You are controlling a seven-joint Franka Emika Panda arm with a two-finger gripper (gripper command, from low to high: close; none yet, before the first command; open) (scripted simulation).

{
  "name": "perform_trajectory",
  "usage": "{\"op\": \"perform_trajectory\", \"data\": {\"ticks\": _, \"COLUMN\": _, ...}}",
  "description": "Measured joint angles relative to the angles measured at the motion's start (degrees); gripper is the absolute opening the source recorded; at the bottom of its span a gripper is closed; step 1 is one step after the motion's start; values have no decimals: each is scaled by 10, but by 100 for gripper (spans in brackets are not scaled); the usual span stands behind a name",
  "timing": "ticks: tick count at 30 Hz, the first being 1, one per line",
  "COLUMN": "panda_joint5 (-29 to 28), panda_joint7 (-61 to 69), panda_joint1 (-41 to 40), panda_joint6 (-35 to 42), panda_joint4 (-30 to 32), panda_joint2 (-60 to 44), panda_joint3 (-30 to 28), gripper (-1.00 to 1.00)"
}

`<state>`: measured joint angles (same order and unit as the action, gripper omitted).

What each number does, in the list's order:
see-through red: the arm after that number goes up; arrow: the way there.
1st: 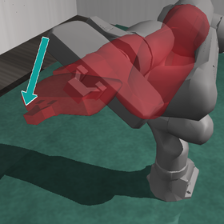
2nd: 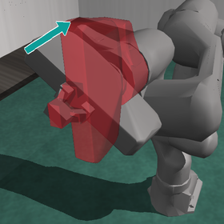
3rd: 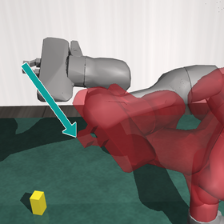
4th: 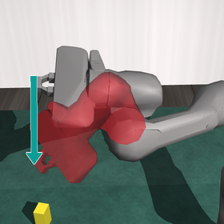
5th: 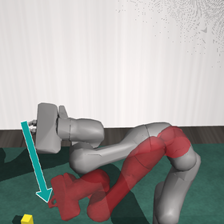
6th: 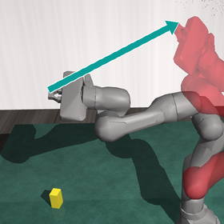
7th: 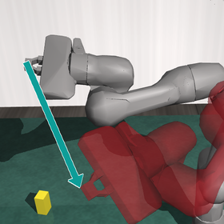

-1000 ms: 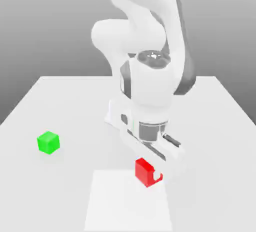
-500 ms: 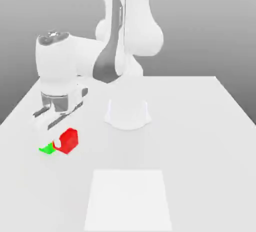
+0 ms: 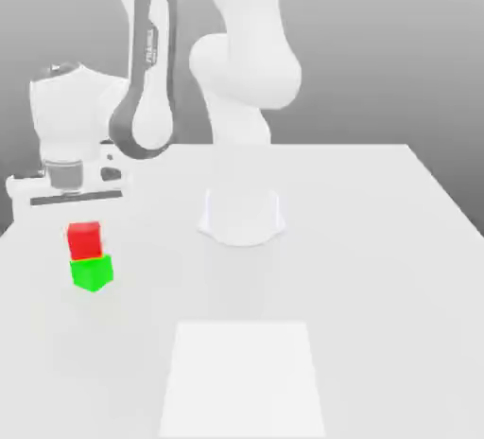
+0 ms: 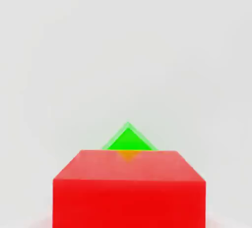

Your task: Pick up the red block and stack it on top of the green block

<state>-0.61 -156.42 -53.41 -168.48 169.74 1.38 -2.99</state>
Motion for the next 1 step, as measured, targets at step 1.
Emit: {"op": "perform_trajectory", "data": {"ticks": 1, "panda_joint5": 0, "panda_joint7": 0, "panda_joint1": 0, "panda_joint6": 0, "panda_joint4": 0, "panda_joint2": 0, "panda_joint3": 0, "gripper": 100}}
